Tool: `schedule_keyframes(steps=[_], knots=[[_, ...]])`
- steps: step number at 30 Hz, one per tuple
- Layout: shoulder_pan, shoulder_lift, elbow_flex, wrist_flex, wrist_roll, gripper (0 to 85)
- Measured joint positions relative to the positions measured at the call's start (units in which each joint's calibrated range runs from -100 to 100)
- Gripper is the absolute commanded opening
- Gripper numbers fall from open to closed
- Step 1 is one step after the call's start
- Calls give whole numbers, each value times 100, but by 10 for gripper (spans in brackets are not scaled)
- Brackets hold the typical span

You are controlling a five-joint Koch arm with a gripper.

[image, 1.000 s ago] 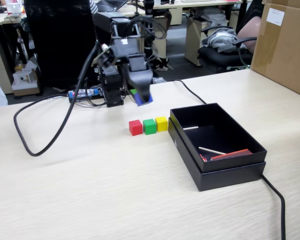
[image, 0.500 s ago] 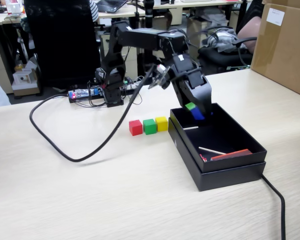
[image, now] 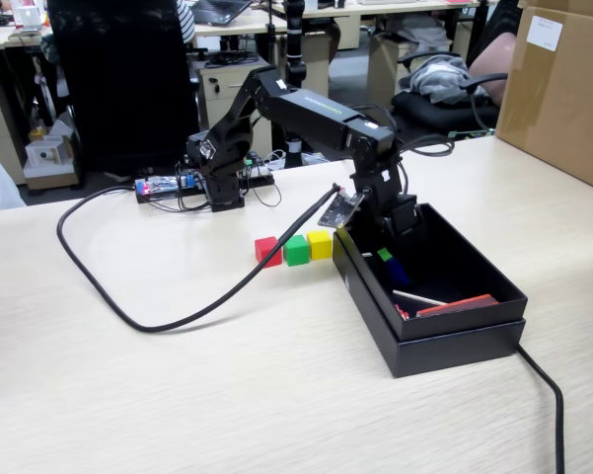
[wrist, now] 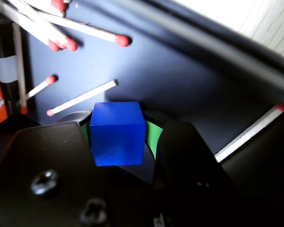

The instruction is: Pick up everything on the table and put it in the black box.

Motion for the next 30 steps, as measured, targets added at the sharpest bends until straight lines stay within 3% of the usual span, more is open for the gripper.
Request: schedule_keyframes(steps=[3, 5, 9, 19, 25, 30], knots=[[-10, 13, 0, 0, 0, 354], [-24, -39, -82, 0, -5, 394], [-68, -1074, -721, 0, -5, 395], [-552, -6019, -1826, -449, -20, 443], [-996, -7521, -3587, -449, -127, 463], [-1074, -8142, -5340, -372, -161, 467]])
